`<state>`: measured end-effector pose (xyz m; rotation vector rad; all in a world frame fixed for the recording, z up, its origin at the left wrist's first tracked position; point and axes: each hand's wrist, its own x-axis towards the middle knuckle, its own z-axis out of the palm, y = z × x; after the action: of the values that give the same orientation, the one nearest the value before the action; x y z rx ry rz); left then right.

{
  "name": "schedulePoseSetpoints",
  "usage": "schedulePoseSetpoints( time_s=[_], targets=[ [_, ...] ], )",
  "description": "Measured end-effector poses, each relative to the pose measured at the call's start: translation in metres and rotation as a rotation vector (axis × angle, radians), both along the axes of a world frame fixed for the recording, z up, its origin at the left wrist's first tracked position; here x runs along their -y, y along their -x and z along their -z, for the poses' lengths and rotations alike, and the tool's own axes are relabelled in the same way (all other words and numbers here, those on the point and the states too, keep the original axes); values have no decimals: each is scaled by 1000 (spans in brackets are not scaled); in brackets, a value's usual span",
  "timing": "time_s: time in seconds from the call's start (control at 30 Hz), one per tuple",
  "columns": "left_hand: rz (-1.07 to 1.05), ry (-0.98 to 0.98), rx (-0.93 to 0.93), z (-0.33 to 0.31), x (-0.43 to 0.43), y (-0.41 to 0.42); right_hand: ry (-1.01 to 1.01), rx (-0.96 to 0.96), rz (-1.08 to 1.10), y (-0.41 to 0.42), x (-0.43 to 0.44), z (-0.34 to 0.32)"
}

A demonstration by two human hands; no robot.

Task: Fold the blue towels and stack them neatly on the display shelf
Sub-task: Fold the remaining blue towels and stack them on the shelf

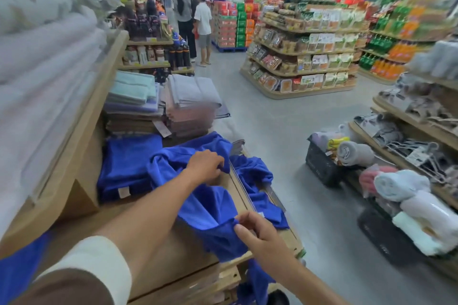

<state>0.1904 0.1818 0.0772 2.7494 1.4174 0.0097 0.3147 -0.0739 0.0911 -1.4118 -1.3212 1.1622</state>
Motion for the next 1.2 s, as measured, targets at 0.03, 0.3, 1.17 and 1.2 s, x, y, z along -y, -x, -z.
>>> schedulePoseSetpoints(
  time_s=[0.03, 0.3, 1.17, 1.2],
  targets=[
    [-27, 42, 143, -8, 0, 2, -6, 9, 1, -1, -2, -3],
    [-94, 221, 908, -92, 23, 28, -251, 122, 10, -6, -73, -80],
    [-83, 580, 1511, -201, 105, 54, -498, 115, 196, 18, -125, -200],
    [-88, 568, 1507, -202, 106, 54, -475, 86, 175, 17, -123, -202]
  ],
)
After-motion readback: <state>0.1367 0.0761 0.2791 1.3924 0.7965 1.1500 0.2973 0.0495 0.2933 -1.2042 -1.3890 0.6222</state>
